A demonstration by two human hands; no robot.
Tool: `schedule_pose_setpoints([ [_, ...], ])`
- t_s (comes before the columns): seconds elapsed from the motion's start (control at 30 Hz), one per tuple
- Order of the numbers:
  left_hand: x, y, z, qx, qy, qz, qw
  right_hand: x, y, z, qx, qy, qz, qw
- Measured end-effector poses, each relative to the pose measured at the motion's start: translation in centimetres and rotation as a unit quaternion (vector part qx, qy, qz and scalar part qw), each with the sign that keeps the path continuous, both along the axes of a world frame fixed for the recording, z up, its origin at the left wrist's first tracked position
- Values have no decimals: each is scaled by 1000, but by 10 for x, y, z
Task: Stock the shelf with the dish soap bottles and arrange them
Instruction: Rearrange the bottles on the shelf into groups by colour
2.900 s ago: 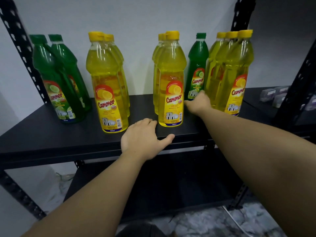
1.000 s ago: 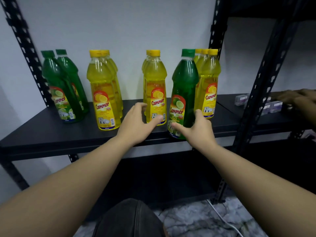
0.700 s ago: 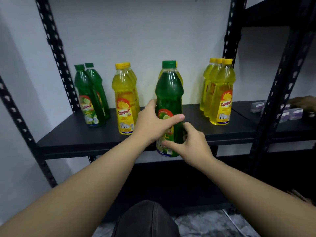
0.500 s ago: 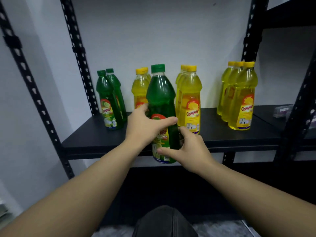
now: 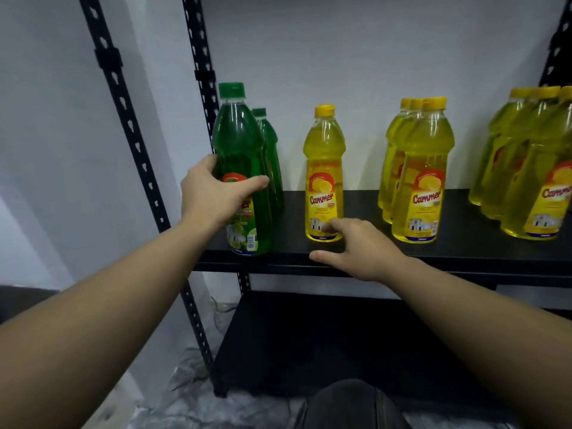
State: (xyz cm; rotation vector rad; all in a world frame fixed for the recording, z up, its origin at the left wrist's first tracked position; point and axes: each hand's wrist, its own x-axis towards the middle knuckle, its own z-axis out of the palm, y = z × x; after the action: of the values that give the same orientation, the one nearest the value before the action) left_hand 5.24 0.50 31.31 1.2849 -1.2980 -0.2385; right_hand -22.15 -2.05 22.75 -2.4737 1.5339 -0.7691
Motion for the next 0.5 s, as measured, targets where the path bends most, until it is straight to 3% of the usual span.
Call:
schedule_pose_setpoints([
  [0.17,15,-31,-9,20,-15,30,999,-2,-19,-29,-11,56,-75,996],
  [0.5,12,-73,-34,50,2,84,995,1,-20,-49,-66,17,-108,992],
])
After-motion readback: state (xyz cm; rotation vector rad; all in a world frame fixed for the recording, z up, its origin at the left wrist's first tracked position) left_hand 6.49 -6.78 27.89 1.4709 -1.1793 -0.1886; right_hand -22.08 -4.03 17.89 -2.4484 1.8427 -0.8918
